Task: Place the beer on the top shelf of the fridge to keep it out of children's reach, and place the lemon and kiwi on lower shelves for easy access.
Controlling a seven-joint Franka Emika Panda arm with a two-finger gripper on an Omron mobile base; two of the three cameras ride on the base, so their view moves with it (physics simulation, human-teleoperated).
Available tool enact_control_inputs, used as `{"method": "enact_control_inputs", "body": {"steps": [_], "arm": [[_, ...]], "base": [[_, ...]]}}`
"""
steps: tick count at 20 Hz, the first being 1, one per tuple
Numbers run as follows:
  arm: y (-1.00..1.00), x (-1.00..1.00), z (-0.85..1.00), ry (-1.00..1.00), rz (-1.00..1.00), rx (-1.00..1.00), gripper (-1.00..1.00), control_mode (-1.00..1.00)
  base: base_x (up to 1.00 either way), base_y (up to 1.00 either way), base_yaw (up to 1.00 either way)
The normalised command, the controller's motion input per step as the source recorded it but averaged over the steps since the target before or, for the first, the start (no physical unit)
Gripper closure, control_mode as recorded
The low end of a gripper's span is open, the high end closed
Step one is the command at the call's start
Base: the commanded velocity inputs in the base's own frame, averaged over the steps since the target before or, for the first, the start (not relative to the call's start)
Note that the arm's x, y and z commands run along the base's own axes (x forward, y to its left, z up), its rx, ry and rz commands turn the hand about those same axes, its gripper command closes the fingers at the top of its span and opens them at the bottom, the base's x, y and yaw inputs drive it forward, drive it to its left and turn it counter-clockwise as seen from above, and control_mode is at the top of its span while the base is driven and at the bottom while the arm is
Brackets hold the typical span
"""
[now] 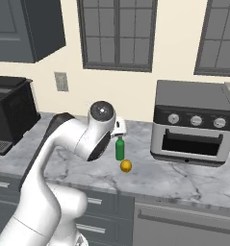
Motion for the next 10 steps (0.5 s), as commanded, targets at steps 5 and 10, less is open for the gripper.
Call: {"method": "enact_control_inputs", "body": {"steps": [5, 10], "arm": [[-0.56, -0.01, -0.31, -0.08, 0.04, 0.18, -1.0, -1.0], [-0.15, 0.04, -0.21, -0.15, 0.06, 0.24, -1.0, -1.0]], "base": [[0.0, 0.0, 0.0], [0.0, 0.0, 0.0]]}}
